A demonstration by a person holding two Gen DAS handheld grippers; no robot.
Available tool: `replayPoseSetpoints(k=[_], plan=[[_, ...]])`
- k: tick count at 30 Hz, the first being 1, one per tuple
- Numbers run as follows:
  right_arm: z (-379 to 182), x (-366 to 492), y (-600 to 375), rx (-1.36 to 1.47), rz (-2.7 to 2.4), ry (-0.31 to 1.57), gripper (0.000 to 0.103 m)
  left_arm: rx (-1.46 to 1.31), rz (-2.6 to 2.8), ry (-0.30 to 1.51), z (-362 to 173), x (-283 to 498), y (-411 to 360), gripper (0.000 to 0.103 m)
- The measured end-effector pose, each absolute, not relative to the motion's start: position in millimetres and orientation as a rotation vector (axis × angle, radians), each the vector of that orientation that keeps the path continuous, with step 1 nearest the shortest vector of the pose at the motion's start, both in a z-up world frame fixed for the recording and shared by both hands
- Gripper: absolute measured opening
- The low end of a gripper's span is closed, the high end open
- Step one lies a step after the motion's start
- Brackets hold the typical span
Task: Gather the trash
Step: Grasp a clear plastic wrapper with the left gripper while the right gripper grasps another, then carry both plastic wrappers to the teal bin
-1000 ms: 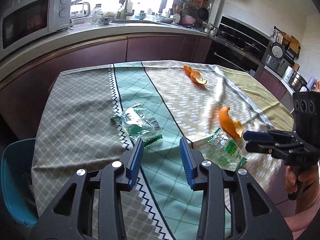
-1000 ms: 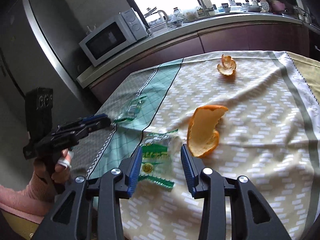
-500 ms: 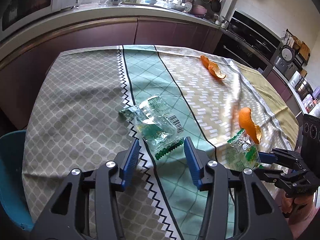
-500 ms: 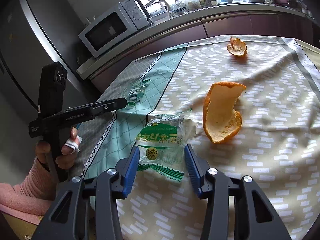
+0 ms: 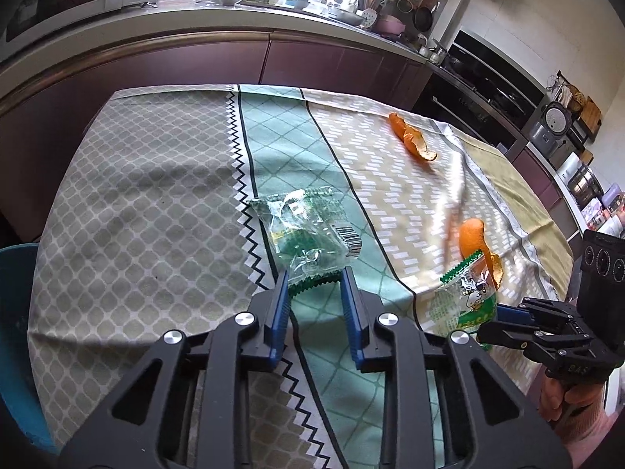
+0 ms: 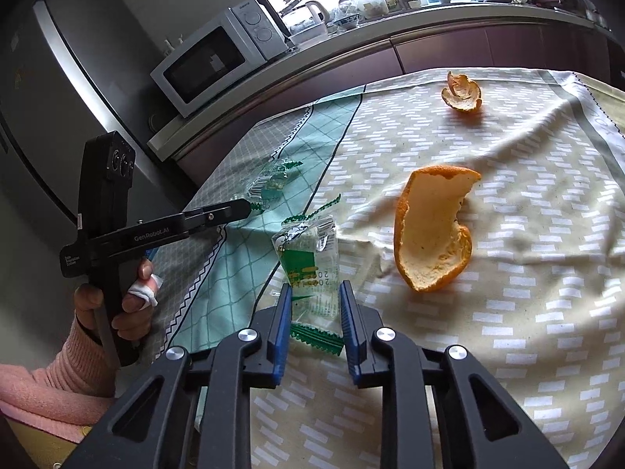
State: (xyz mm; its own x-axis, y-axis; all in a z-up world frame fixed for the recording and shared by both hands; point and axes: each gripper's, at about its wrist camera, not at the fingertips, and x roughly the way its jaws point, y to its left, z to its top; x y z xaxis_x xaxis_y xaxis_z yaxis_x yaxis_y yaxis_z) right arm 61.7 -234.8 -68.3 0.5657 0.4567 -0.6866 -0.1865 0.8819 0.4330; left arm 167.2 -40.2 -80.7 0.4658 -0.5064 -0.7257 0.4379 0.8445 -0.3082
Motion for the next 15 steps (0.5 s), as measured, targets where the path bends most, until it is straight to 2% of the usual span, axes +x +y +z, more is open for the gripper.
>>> replayPoseSetpoints(k=[15], plan=[[-47.5,81.9,-189.3,0.302,0.515,0.861,0.019,-0.095,-0.542,0.809,-44.0,124.2,23.1,0.024]])
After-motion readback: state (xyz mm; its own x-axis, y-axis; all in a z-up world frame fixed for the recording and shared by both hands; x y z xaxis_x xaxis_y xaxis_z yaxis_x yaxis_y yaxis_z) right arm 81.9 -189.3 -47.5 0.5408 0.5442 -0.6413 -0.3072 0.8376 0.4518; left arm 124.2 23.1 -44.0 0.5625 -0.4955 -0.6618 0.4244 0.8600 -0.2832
